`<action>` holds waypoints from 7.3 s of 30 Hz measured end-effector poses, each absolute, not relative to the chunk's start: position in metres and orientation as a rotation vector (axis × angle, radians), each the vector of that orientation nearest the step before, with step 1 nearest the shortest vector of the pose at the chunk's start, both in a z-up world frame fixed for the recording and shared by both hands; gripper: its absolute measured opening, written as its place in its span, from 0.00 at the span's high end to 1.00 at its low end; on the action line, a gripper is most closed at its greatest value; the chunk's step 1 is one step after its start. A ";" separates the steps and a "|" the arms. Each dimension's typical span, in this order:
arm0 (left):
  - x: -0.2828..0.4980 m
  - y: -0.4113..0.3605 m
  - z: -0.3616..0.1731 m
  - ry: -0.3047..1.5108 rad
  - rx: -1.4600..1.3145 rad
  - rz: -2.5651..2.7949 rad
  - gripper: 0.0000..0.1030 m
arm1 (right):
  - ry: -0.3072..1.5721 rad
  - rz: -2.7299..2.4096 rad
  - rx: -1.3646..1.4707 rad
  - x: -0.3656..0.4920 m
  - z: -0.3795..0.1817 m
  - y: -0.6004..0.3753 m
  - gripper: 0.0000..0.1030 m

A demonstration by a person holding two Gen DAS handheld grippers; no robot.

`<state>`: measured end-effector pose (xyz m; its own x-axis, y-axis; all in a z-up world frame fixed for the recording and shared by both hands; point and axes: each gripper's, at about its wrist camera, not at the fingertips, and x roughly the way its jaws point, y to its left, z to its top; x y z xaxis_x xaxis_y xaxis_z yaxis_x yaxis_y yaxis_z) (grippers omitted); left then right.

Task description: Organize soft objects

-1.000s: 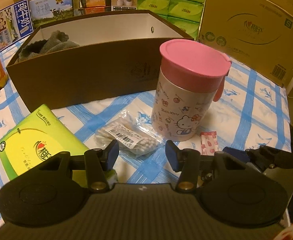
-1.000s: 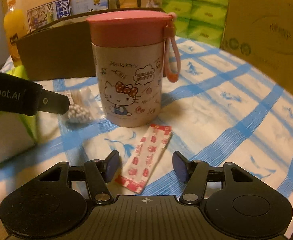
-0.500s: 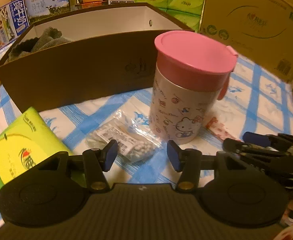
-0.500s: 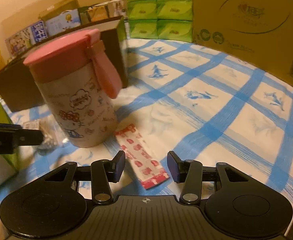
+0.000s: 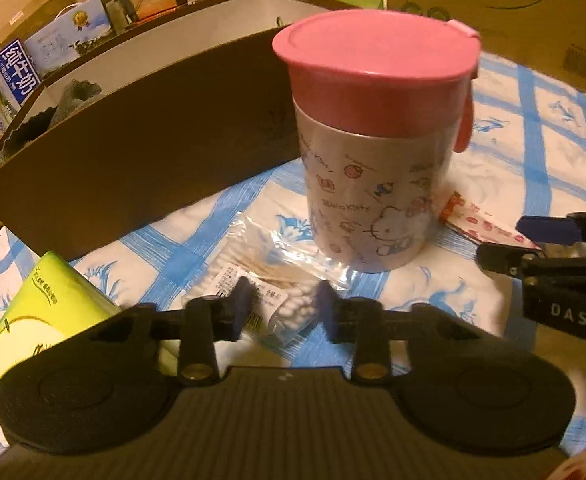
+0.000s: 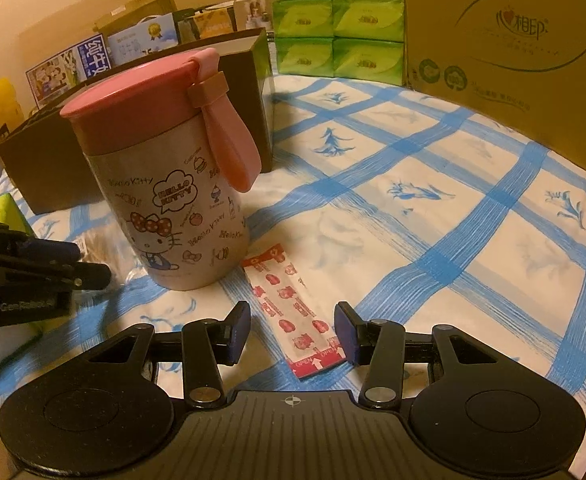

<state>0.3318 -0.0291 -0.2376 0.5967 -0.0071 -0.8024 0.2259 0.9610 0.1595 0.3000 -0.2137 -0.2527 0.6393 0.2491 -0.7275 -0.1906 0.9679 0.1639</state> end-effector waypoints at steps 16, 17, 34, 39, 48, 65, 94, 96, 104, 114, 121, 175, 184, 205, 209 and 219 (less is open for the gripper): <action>0.295 -0.001 -0.222 0.936 0.166 -0.204 0.66 | 0.859 0.266 0.101 0.289 -0.251 -0.222 0.54; 0.296 -0.002 -0.221 0.930 0.160 -0.201 0.60 | 0.862 0.268 0.098 0.289 -0.251 -0.222 0.54; 0.342 -0.013 -0.236 1.005 0.033 -0.002 0.54 | 0.853 0.279 0.078 0.294 -0.252 -0.224 0.52; 0.340 -0.009 -0.238 0.983 0.024 -0.012 0.62 | 0.853 0.282 0.074 0.294 -0.252 -0.224 0.51; 0.325 -0.008 -0.233 0.963 0.047 -0.095 0.71 | 0.853 0.306 -0.010 0.291 -0.253 -0.215 0.51; 0.295 -0.006 -0.202 0.914 0.052 -0.151 0.71 | 0.844 0.344 -0.086 0.280 -0.239 -0.207 0.78; 0.266 0.025 -0.086 0.666 0.065 -0.104 0.71 | 0.561 0.459 -0.023 0.275 -0.088 -0.212 0.78; 0.274 0.030 -0.080 0.649 0.068 -0.101 0.71 | 0.548 0.488 -0.011 0.287 -0.079 -0.206 0.78; 0.321 0.047 -0.061 0.611 0.088 -0.089 0.71 | 0.552 0.570 0.040 0.352 -0.062 -0.186 0.78; 0.400 0.043 -0.067 0.639 0.119 -0.136 0.71 | 0.629 0.595 -0.021 0.438 -0.083 -0.163 0.78; 0.458 0.044 -0.095 0.705 0.103 -0.160 0.71 | 0.700 0.635 -0.026 0.493 -0.114 -0.154 0.78; 0.446 0.084 -0.093 0.671 0.007 -0.078 0.22 | 0.685 0.585 0.130 0.478 -0.099 -0.174 0.29; 0.370 0.086 -0.045 0.624 -0.038 -0.066 0.22 | 0.655 0.573 0.164 0.406 -0.058 -0.176 0.29; 0.188 0.074 -0.003 0.607 -0.143 -0.002 0.22 | 0.622 0.472 0.175 0.227 -0.017 -0.171 0.28; 0.157 0.068 0.002 0.592 -0.140 -0.001 0.22 | 0.621 0.471 0.175 0.198 -0.015 -0.171 0.28; 0.095 0.055 0.000 0.588 -0.142 0.048 0.22 | 0.638 0.442 0.147 0.134 -0.017 -0.169 0.28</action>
<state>0.0947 0.0552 0.0000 0.8312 0.0049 -0.5560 -0.0856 0.9892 -0.1193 0.1337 -0.1694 -0.0165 0.7144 0.4417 -0.5426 -0.3530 0.8971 0.2655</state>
